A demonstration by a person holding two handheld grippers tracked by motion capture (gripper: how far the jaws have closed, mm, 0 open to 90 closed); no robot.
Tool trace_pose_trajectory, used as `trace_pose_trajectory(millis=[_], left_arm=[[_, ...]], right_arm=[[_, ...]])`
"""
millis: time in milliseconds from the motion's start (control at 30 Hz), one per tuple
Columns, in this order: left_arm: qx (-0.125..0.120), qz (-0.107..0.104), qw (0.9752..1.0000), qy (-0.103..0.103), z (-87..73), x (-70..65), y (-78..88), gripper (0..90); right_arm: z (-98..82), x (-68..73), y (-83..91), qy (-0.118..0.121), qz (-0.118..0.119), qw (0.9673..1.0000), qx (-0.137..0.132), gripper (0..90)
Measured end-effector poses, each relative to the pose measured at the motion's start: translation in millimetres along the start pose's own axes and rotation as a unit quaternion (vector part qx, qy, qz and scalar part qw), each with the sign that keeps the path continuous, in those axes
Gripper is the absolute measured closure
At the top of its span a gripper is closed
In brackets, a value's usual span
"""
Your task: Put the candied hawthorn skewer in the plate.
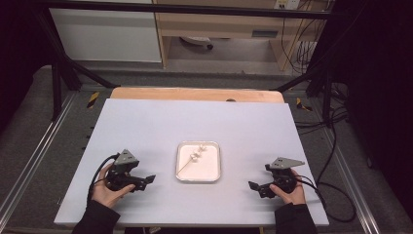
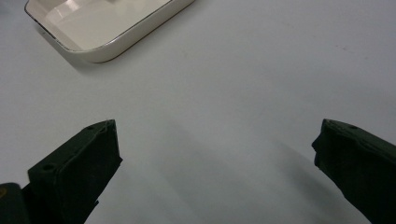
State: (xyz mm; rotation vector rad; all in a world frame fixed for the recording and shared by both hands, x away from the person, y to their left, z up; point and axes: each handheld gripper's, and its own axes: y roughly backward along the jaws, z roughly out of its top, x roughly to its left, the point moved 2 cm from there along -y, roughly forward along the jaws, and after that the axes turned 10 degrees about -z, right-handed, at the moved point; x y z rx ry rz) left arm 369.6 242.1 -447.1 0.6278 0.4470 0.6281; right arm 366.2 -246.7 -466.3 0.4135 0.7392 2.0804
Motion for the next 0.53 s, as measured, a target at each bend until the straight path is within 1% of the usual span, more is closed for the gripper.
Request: trace_pose_trajectory(millis=[100,167,233,267,400,533], left_arm=[[-0.006,0.006,0.9999,0.006,-9.3,5.6,6.7,12.2],[-0.007,0.005,0.9999,0.007,-14.1,8.4,9.2,12.0],[-0.008,0.005,0.9999,0.013,-18.3,10.1,10.6,11.0],[-0.007,0.004,0.9999,0.012,-19.9,10.4,10.6,11.3],[-0.001,0.005,1.0000,0.007,-23.4,8.8,8.8,10.6],[-0.004,0.005,0.9999,0.008,-23.4,8.3,9.1,10.3]], right_arm=[[-0.3,0.3,-0.6,0.000,-0.001,1.0000,0.002,0.6],[-0.6,0.2,-1.0,0.002,-0.002,1.0000,0.003,0.6],[-1.1,0.2,-0.9,0.004,-0.003,1.0000,0.005,0.7],[-1.2,0.4,-0.9,0.005,-0.003,1.0000,0.006,0.6],[-2.0,0.6,-0.8,0.005,-0.002,1.0000,0.006,0.6],[-2.6,0.3,-0.1,0.002,-0.001,1.0000,0.006,0.6]])
